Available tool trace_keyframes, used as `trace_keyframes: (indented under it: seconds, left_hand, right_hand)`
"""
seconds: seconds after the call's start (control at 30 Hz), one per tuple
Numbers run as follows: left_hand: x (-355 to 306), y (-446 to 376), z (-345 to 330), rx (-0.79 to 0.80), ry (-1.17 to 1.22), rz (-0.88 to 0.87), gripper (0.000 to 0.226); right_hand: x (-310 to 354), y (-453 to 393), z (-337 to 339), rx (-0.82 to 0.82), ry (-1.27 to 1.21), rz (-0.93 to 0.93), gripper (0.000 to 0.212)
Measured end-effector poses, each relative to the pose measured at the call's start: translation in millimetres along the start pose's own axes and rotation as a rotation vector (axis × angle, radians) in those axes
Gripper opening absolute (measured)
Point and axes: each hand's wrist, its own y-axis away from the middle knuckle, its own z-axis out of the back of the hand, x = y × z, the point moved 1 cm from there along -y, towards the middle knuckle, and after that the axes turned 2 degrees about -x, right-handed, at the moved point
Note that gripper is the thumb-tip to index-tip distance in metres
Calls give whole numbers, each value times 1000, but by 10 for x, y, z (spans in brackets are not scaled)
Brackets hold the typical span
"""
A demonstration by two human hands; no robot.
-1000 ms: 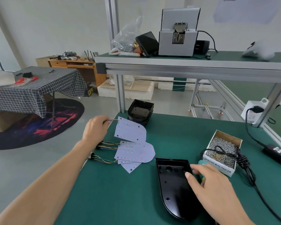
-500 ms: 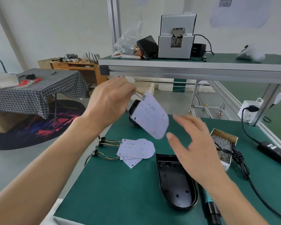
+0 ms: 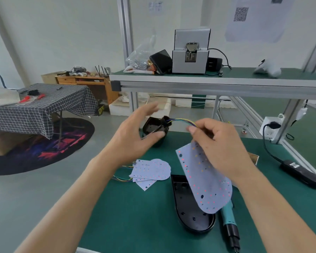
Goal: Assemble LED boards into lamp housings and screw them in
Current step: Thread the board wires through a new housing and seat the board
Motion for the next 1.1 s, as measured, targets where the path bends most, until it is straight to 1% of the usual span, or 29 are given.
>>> trace_keyframes:
  seconds: [0.07,0.1,0.2,0.23,0.27,0.33,0.4,0.47,0.6,0.67,0.7,0.73,0.77,0.83,0.9,0.97,1.1]
  left_hand:
    - [362,176,-122,33,3,216,68]
    - [546,280,-218,62,-27,302,63]
    - [1030,533,-471,122,-125,473,34]
    - [1161,583,-510,117,-158,515,19]
    - [1297,629,-524,98,-181,558,11]
    - [1580,704,-471,16,-232,660,25]
    - [1799,778,-324,-62,-274,743,26]
    - [1948,854,-154,-109,-325,784,25]
    - [1954,908,225,-238,-405,911,32]
    - [1816,853,347,-251,-393,902,42]
    - [1679,793,370,-265,-350,880,45]
    - [1528,730,348,-298,-239,857,47]
    - [1358,665,268,-322,-69,846,47]
    - [972,546,-4,-282,271,862,44]
    - [631,496,-354,-182,466,859,43]
    - [355,484,-692,-111,555,848,43]
    - [34,486,-1263,-42,719,867,38]
  right_hand:
    - [-24,-5,75,-33,-122,-33,17]
    - [-33,-5,98,-37,-179,-46,17]
    - [-41,-10,137,-54,-334,-63,16]
    - [-44,-11,147,-62,-361,-69,17]
    - [-46,-13,160,-75,-391,-77,17]
    - [-46,-24,197,-132,-457,-108,17]
    - [-48,-32,250,-200,-531,-152,14]
    - [-71,-31,309,-252,-591,-196,20]
    - [-139,-12,455,-274,-735,-219,21]
    - [-201,28,492,-243,-689,-266,22]
    - [-259,58,475,-217,-605,-332,24]
    - [-344,91,431,-186,-488,-413,24]
    - [-443,133,360,-155,-350,-482,24]
    - [-646,208,163,-141,-115,-537,22]
    - [-836,291,-57,-160,-49,-568,19]
    - [-1024,346,-224,-144,-21,-600,23]
    - [-1307,413,-287,-8,44,-705,33]
